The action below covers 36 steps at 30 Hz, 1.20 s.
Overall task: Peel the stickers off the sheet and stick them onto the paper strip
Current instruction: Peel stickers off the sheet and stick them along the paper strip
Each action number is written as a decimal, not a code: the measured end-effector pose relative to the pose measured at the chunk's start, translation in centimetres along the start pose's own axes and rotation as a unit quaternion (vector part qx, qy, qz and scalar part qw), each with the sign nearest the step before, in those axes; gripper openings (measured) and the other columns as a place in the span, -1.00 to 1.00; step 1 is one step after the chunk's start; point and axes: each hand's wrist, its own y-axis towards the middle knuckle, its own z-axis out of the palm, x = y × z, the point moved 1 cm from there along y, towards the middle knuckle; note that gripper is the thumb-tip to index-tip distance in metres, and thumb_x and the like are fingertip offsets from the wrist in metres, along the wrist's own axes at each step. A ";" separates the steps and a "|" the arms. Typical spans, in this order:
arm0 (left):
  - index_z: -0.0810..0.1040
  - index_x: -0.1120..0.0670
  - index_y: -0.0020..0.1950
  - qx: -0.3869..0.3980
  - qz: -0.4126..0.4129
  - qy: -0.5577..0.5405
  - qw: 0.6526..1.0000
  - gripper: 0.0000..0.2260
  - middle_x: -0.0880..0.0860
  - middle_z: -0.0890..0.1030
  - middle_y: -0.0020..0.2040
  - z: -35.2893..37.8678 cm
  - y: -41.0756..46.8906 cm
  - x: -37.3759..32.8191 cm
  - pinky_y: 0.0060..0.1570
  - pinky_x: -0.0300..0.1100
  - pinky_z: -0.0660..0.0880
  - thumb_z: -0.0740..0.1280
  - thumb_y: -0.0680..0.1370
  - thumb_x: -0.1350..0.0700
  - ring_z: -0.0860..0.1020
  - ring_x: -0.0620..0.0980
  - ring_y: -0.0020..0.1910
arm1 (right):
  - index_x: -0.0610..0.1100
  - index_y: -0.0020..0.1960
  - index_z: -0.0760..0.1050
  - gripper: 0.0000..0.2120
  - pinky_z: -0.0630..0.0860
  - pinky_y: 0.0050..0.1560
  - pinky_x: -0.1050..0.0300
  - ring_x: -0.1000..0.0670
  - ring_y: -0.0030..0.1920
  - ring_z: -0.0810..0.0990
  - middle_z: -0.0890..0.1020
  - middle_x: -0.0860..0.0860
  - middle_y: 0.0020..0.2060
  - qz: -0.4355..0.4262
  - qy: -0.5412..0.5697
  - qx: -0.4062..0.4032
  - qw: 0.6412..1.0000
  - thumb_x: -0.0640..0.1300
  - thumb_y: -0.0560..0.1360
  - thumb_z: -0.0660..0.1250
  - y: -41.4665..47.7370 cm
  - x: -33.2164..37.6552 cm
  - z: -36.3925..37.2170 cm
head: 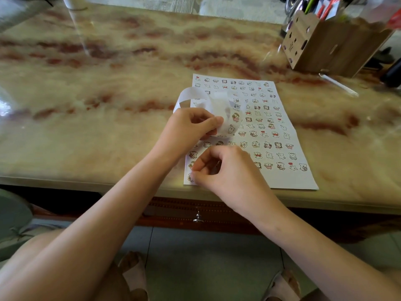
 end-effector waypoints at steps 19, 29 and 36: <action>0.61 0.17 -0.19 0.001 -0.001 0.007 1.000 -0.86 -0.01 0.61 -0.30 -0.1 0.1 0.1 -0.09 -0.28 0.55 0.40 0.52 0.12 0.56 -0.16 -0.33 | -0.03 -0.10 0.47 -0.76 0.48 -0.15 0.04 0.08 -0.31 0.52 0.52 0.10 -0.38 0.001 0.008 0.019 1.000 0.00 0.37 0.50 0.6 -0.2 -0.8; 0.61 0.20 -0.18 0.003 -0.004 0.001 1.000 -0.85 -0.01 0.61 -0.32 -0.1 0.1 0.1 -0.01 -0.16 0.57 0.40 0.52 0.13 0.56 -0.13 -0.31 | -0.01 -0.09 0.46 -0.77 0.46 -0.17 0.07 0.10 -0.32 0.51 0.52 0.10 -0.38 -0.008 -0.013 0.020 1.000 -0.02 0.37 0.49 0.6 -0.4 -0.8; 0.63 0.16 -0.17 -0.044 0.020 -0.001 0.999 -0.86 0.01 0.61 -0.32 -0.3 0.0 -0.1 -0.30 -0.29 0.52 0.37 0.54 0.13 0.57 -0.16 -0.34 | -0.03 -0.07 0.51 -0.93 0.50 -0.25 0.13 0.09 -0.38 0.53 0.56 0.05 -0.31 -0.044 0.079 0.021 0.996 -0.15 0.48 0.38 1.0 -0.8 -1.7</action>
